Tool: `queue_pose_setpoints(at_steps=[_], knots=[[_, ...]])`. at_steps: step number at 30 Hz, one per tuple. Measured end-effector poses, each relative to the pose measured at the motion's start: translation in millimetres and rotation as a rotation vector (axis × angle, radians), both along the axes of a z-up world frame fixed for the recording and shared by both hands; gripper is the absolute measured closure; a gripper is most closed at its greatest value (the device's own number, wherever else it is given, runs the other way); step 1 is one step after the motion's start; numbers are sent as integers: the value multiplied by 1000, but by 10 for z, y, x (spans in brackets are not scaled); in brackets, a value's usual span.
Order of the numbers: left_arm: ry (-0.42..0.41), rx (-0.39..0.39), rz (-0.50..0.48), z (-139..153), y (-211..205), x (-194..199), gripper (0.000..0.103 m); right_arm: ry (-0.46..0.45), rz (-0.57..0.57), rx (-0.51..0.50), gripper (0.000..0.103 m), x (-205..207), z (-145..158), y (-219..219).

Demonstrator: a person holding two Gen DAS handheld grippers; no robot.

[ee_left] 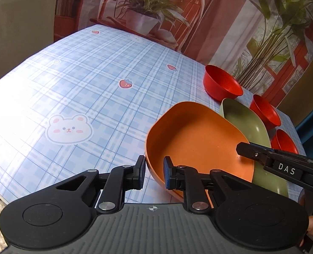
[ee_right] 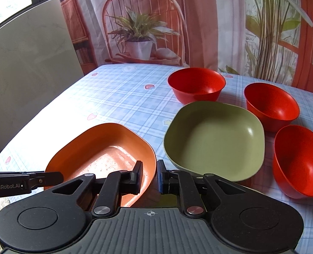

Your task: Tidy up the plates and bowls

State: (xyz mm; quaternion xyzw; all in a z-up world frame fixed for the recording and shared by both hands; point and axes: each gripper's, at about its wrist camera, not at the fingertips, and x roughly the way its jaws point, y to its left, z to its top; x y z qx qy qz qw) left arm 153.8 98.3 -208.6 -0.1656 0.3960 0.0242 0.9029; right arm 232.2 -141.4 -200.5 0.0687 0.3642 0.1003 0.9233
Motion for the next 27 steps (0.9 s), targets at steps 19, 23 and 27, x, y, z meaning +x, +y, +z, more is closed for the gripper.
queue_pose_setpoints(at_steps=[19, 23, 27], knots=[[-54, 134, -404, 270, -1000, 429, 84, 4, -218, 151, 89, -1135, 53, -947], [-20, 148, -453, 208, -1126, 552, 84, 10, -234, 177, 88, -1265, 42, -1056], [-1, 173, -485, 144, -1235, 645, 84, 25, -230, 180, 88, -1324, 54, -1097]])
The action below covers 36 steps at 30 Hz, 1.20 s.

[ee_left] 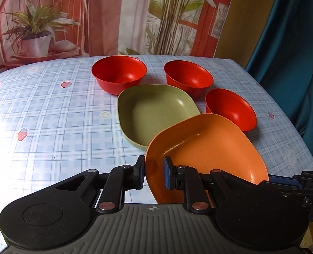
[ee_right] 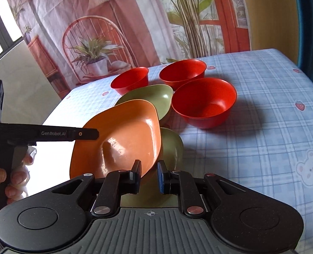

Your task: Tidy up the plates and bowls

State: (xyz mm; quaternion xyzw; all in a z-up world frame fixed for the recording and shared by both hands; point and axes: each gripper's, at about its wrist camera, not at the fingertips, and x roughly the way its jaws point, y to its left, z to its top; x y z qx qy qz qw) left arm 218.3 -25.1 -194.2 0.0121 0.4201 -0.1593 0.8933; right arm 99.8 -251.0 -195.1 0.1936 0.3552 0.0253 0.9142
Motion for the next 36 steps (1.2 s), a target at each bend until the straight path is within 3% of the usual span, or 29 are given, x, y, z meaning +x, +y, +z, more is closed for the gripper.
queue_pose_setpoints(at_steps=[15, 23, 27, 31, 36], knots=[[4, 110, -77, -162, -262, 40, 83, 93, -18, 40, 83, -88, -187, 13], [-11, 77, -71, -116, -208, 15, 77, 97, -19, 35, 77, -76, -173, 0], [-52, 61, -46, -31, -137, -2, 66, 60, -44, 41, 74, -98, -129, -50], [-62, 36, -14, -17, -35, 54, 65, 24, -67, 33, 75, -8, -66, -134], [-59, 16, 53, -49, 121, 184, 66, -20, -19, -39, 76, 278, 62, -86]])
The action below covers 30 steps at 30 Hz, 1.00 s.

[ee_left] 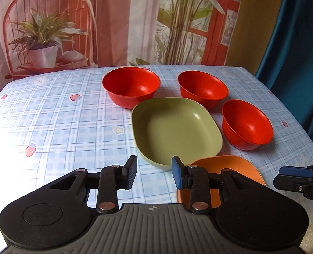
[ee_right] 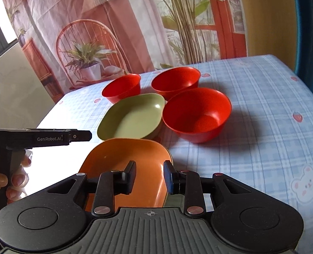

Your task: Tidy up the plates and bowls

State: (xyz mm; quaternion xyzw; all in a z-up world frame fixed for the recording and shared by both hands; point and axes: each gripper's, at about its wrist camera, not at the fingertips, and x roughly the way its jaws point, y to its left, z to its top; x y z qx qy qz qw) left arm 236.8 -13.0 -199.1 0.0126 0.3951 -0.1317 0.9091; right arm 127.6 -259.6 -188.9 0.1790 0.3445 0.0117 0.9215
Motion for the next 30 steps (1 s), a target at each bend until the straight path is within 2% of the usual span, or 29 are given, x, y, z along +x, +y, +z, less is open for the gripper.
queue_pose_setpoints(at_steps=[6, 13, 14, 22, 24, 30], knots=[[17, -28, 51, -48, 169, 191, 72, -29, 40, -35, 76, 463, 49, 69], [55, -68, 73, -199, 200, 467, 77, 44, 1, 22, 80, 991, -201, 39], [63, -75, 71, -229, 198, 507, 80, 57, -4, 19, 80, 1034, -235, 39], [106, -112, 67, -414, 197, 713, 82, 94, -32, -31, 79, 1263, -361, 58], [118, -121, 59, -461, 201, 729, 82, 100, -38, -42, 83, 1316, -387, 54], [112, -114, 28, -496, 159, 691, 85, 93, -29, -57, 83, 1407, -392, 59]])
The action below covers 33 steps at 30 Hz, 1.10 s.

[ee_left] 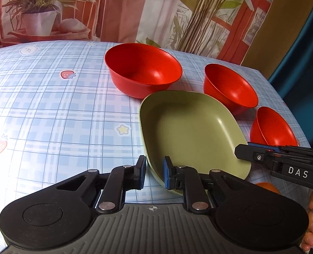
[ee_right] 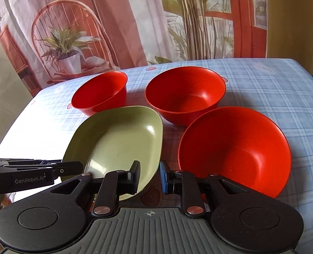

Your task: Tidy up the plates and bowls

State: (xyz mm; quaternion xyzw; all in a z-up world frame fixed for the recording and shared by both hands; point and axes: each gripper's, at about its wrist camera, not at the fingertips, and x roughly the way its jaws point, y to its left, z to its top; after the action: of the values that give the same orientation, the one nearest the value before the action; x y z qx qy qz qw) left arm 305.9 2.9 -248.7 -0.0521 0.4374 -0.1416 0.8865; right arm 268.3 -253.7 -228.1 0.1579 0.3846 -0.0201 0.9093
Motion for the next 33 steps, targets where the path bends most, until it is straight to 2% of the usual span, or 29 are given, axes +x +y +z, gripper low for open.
queue_pose_setpoints(at_steps=[2, 5, 19, 24, 33], knots=[[-9, 10, 3, 14, 0, -17, 85, 1, 1, -3, 84, 12, 0, 7], [-32, 63, 14, 50, -16, -72, 86, -2, 3, 16, 94, -10, 5, 5], [-148, 69, 20, 622, 18, -568, 85, -137, 37, 14, 95, -419, 491, 83], [-141, 49, -6, 700, -53, -800, 85, -137, 32, 23, 95, -736, 533, 49], [-109, 42, -60, 645, -198, -1234, 84, -99, 13, 37, 94, -1328, 494, 16]])
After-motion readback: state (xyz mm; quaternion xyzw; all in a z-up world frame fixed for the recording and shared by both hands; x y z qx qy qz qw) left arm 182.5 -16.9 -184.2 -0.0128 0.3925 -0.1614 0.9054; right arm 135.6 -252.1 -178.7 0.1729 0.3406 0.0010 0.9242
